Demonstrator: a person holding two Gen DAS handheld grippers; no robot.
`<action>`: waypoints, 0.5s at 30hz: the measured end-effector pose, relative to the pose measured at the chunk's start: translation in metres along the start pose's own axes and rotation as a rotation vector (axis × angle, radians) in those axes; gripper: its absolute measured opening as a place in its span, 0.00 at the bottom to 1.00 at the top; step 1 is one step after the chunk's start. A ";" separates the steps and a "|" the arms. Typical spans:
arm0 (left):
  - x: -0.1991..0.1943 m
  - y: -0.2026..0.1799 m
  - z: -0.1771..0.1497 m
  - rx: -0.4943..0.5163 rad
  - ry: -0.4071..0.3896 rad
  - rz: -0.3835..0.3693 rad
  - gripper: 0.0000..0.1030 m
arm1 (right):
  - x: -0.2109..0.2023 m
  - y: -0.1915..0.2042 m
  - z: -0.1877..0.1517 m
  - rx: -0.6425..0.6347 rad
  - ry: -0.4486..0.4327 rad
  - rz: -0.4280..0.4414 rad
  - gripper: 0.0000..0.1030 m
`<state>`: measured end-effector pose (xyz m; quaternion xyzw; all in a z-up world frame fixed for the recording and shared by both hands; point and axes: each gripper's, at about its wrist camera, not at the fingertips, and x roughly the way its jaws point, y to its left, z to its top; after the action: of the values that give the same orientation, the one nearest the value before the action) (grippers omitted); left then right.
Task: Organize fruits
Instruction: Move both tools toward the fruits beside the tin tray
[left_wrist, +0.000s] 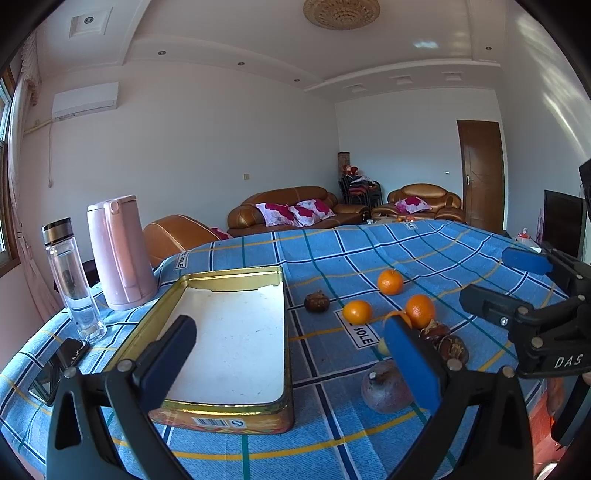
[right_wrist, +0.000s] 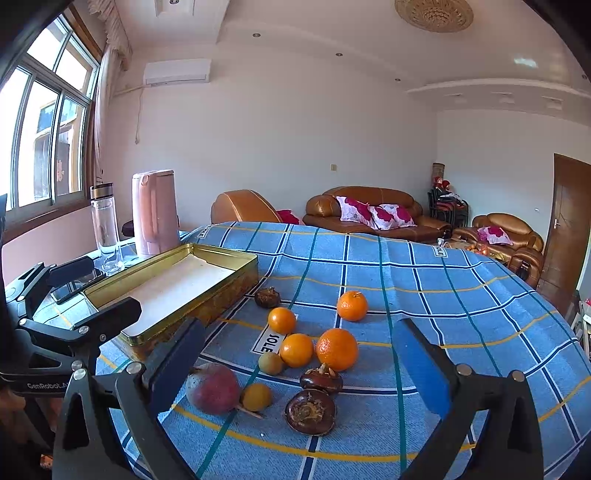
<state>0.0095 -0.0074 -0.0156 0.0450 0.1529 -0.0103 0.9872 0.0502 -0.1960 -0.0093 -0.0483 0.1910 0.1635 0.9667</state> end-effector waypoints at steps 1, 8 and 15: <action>0.000 0.000 0.000 -0.001 0.001 -0.001 1.00 | 0.000 0.000 0.000 0.000 0.001 0.000 0.99; 0.001 -0.001 -0.001 0.000 0.003 0.001 1.00 | 0.001 -0.001 0.000 0.004 0.004 -0.001 0.99; 0.001 0.000 -0.002 0.002 0.003 0.001 1.00 | 0.002 -0.002 -0.004 0.008 0.008 -0.002 0.99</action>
<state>0.0100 -0.0071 -0.0178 0.0459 0.1546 -0.0099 0.9869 0.0510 -0.1983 -0.0132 -0.0452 0.1955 0.1618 0.9662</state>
